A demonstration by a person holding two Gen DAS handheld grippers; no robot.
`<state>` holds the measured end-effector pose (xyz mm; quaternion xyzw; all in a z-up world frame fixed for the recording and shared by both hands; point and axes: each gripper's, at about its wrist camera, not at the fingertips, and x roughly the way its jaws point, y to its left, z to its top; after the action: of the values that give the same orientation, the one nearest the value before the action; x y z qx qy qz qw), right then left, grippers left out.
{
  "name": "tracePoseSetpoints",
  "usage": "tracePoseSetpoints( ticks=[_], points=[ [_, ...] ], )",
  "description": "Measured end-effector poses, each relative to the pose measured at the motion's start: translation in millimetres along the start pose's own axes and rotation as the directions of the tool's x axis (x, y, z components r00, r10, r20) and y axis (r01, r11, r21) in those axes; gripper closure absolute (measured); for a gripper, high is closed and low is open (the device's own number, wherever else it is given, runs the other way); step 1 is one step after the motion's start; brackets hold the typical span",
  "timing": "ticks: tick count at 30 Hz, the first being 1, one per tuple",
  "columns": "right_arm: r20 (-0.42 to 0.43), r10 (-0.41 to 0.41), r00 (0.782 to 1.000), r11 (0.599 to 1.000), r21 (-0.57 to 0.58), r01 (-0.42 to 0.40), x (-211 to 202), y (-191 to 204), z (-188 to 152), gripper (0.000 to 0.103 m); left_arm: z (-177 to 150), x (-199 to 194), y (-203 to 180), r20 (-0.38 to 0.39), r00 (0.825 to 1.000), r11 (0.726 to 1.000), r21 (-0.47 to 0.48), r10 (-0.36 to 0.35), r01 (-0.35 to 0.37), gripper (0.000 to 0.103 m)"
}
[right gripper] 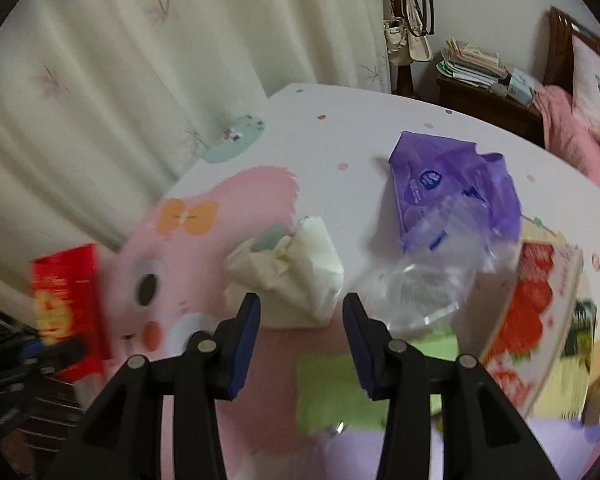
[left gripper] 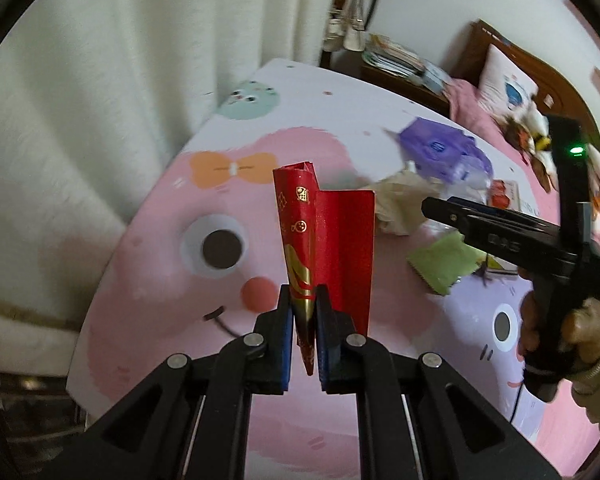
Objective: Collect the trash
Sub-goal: 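Grasp the red envelope with the left tool while the right tool grasps the white tissue, then carry the red envelope and white tissue down toward the bin with both tools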
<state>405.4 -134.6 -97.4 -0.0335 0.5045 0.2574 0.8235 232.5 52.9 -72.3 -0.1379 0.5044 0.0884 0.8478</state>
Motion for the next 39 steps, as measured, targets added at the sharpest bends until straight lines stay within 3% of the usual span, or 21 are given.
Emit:
tracePoseSetpoints(
  ticks=[4,7,15,25,30,39],
  points=[
    [-0.011,-0.042,0.999,0.999,-0.02,0.042,19,2,5,0.061,-6,-3,14,0.0,1.0,0.999,-0.044,0.018,-0.018,0.095],
    [-0.021,-0.031,0.999,0.999,-0.014,0.031,23,1,5,0.088,-10,-5,18,-0.003,1.0,0.998,-0.057,0.028,-0.028,0.095],
    [0.003,0.052,0.999,0.998,0.028,-0.052,-13,9,-15,0.089,-21,-19,21,-0.014,1.0,0.999,-0.038,0.024,-0.025,0.095],
    [0.007,0.068,0.998,0.995,0.067,-0.068,-85,36,-87,0.089,-47,-44,7,-0.032,0.998,0.995,0.089,-0.051,0.054,0.095],
    [0.029,0.017,0.999,0.989,0.146,-0.022,-116,55,-133,0.089,-73,-64,7,-0.052,0.993,0.972,0.208,-0.105,0.113,0.095],
    [0.069,-0.083,0.994,0.946,0.32,0.057,-161,112,-222,0.089,-137,-107,28,-0.081,0.976,0.893,0.394,-0.202,0.218,0.095]
  ],
)
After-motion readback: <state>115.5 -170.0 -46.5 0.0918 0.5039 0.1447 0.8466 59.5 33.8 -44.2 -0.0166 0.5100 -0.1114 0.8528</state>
